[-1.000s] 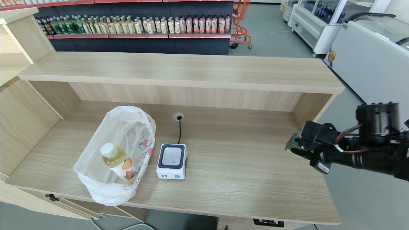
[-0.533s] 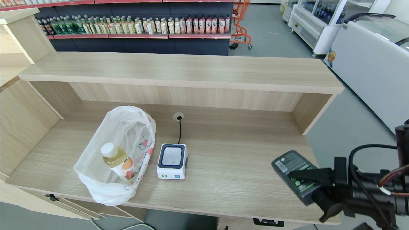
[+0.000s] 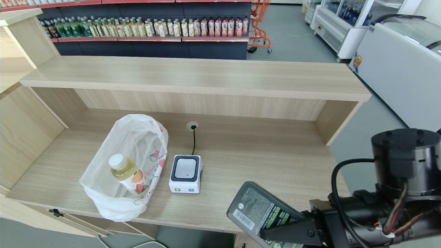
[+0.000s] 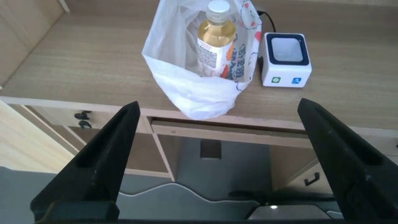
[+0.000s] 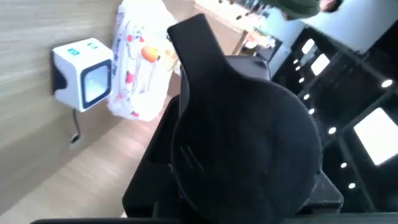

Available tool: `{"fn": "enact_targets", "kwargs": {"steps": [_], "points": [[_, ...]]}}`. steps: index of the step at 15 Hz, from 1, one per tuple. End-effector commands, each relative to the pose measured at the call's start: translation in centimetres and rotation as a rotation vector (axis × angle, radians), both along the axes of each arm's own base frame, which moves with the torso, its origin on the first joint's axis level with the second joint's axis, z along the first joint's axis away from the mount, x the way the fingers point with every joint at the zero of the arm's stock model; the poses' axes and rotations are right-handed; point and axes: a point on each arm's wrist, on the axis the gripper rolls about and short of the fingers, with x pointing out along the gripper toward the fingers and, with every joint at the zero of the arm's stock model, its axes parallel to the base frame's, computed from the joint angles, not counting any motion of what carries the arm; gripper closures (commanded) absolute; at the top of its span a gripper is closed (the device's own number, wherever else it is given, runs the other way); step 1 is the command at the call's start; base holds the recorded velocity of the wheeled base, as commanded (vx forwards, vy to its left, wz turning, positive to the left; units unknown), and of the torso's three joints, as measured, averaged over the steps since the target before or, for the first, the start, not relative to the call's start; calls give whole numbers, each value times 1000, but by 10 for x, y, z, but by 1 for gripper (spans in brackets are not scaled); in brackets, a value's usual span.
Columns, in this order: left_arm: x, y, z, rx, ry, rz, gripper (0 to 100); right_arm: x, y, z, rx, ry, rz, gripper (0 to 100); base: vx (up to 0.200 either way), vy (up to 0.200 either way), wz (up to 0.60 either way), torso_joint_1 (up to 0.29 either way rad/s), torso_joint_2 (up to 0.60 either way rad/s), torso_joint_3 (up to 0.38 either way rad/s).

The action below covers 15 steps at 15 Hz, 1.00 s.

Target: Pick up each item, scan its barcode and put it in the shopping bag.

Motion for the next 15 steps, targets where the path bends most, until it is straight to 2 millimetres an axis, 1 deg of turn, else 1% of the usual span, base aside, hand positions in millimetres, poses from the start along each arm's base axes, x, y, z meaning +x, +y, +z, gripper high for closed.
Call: {"fn": "enact_targets", "kwargs": {"steps": [1, 2, 4, 6, 10, 13, 14, 15], "points": [[0, 0, 0, 0, 0, 1, 0, 13, 21, -12, -12, -3, 65, 100, 0, 0, 0, 0, 0, 0], [0, 0, 0, 0, 0, 1, 0, 12, 26, -12, -5, -21, 83, 100, 0, 0, 0, 0, 0, 0], [0, 0, 0, 0, 0, 1, 0, 16, 33, -11, 15, -43, 90, 100, 0, 0, 0, 0, 0, 0], [0, 0, 0, 0, 0, -1, 0, 20, 36, -11, 20, -49, 92, 100, 0, 0, 0, 0, 0, 0], [0, 0, 0, 0, 0, 1, 0, 25, 41, -21, -2, -44, 98, 100, 0, 0, 0, 0, 0, 0], [0, 0, 0, 0, 0, 1, 0, 39, 55, -25, 4, -52, 102, 100, 0, 0, 0, 0, 0, 0], [0, 0, 0, 0, 0, 1, 0, 41, 57, -27, 5, -53, 100, 100, 0, 0, 0, 0, 0, 0], [0, 0, 0, 0, 0, 1, 0, 43, 60, -34, -3, -43, 101, 100, 0, 0, 0, 0, 0, 0]]}}
